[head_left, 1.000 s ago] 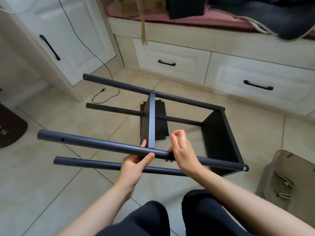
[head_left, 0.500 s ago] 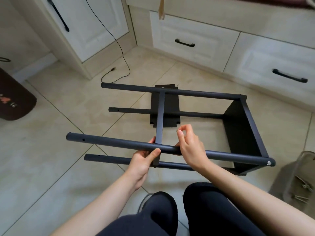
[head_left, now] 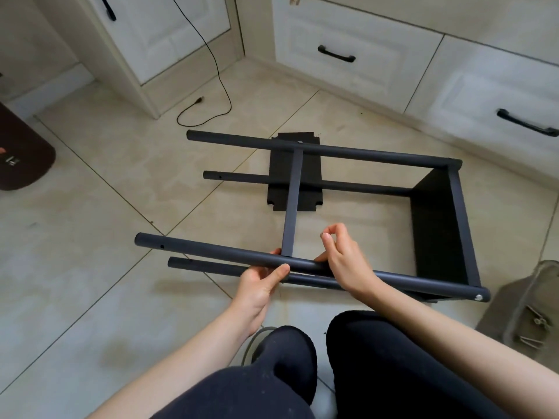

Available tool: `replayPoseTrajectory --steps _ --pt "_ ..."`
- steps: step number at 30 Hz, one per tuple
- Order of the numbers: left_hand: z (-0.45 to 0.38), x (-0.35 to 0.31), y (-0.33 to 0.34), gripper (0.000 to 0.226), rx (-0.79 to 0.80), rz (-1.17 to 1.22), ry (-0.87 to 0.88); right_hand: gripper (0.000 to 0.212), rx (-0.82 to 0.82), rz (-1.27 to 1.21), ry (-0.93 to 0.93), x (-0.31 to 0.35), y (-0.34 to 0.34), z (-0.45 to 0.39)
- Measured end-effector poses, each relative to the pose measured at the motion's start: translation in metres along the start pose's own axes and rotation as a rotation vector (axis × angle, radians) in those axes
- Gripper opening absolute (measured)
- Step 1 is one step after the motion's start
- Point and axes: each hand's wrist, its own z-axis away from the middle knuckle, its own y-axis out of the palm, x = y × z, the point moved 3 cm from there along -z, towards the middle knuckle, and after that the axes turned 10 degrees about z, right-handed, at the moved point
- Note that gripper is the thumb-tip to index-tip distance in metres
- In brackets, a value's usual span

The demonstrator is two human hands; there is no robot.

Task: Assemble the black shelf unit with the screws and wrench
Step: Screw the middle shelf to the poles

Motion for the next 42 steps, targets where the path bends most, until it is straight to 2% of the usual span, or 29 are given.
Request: replayPoseTrajectory --steps 6,8,11,14,18,21,24,26,28,31,32,35,38,40,42 --pt "-0.001 0.006 -0.008 0.045 0.004 0.033 -0.008 0.015 0.029 -0.092 -0.007 -0.002 0.006 0.000" --pt "-0.002 0.007 -0.009 0.045 0.011 0.039 -0.006 0.016 0.048 -0.200 0.011 0.004 0.009 -0.005" --pt "-0.001 0.006 -0.007 0.042 0.012 0.028 -0.001 0.017 0.136 -0.467 0.147 0.016 0.020 -0.019" --pt "0.004 0.004 -0.006 0.035 -0.053 -0.069 0.002 0.016 0.207 -0.559 0.272 0.020 0.025 -0.029" --pt "0.013 -0.008 -0.011 0.026 -0.243 -0.559 0.053 0.017 0.208 -0.578 0.295 0.017 0.024 -0.032" --pt "0.019 -0.025 -0.007 0.049 -0.321 -0.899 0.089 0.016 0.221 -0.566 0.288 0.015 0.025 -0.032" --pt "0.021 -0.048 0.004 0.062 -0.378 -1.369 0.261 0.016 0.231 -0.557 0.285 0.014 0.026 -0.032" --pt "0.018 -0.060 0.010 0.066 -0.360 -1.565 0.344 0.016 0.233 -0.554 0.284 0.013 0.026 -0.032" --pt "0.014 -0.066 0.012 0.068 -0.302 -1.661 0.406 0.017 0.243 -0.559 0.285 0.012 0.027 -0.031" --pt "0.006 -0.070 0.016 0.062 -0.084 -1.771 0.568 0.017 0.268 -0.569 0.293 0.011 0.032 -0.029" --pt "0.003 -0.071 0.016 0.065 -0.005 -1.801 0.588 0.017 0.274 -0.580 0.294 0.010 0.035 -0.028" --pt "-0.008 -0.075 0.015 0.096 0.224 -1.899 0.648 0.018 0.274 -0.620 0.304 0.006 0.038 -0.028" --pt "-0.015 -0.077 0.019 0.102 0.500 -1.982 0.797 0.018 0.284 -0.650 0.323 0.001 0.038 -0.030" --pt "-0.023 -0.078 0.019 0.106 0.612 -2.066 0.788 0.017 0.303 -0.686 0.328 0.000 0.036 -0.030" --pt "-0.031 -0.078 0.018 0.108 0.653 -2.132 0.732 0.017 0.325 -0.729 0.335 -0.001 0.035 -0.030"
